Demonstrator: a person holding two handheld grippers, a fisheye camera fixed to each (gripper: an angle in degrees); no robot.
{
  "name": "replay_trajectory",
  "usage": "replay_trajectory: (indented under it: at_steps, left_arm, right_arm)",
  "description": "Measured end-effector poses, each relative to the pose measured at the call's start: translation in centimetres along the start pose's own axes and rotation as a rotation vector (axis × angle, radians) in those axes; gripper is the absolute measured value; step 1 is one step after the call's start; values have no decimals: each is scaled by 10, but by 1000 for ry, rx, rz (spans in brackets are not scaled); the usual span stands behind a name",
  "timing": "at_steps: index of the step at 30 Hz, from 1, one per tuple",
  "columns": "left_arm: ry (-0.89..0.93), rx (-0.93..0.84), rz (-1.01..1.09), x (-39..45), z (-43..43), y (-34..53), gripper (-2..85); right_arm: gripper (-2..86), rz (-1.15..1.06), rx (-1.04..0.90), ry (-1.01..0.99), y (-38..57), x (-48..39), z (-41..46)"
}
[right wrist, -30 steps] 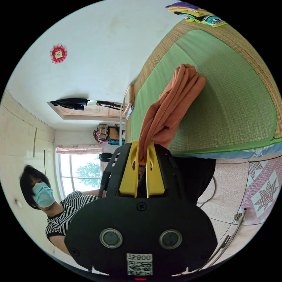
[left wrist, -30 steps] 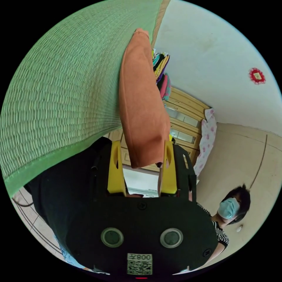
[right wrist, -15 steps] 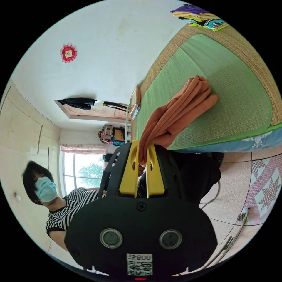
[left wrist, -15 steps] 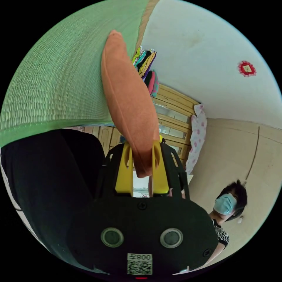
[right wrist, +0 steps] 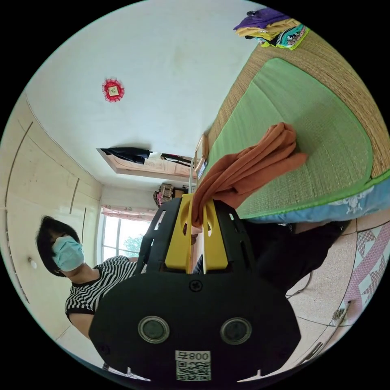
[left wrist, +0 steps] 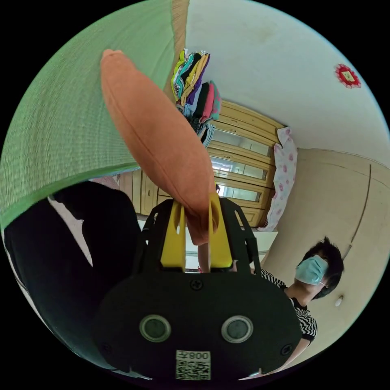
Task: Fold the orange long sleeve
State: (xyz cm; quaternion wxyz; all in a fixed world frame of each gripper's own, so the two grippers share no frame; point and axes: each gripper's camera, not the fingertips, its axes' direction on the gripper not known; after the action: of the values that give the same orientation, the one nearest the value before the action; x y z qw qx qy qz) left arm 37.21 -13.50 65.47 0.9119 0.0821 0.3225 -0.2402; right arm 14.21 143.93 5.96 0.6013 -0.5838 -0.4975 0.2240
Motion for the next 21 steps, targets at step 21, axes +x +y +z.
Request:
replay_trajectory:
  at_steps: [21]
  left_arm:
    - [-76, -88, 406, 326, 293, -250, 81]
  right_arm:
    - [9, -303, 232, 223, -256, -112, -309]
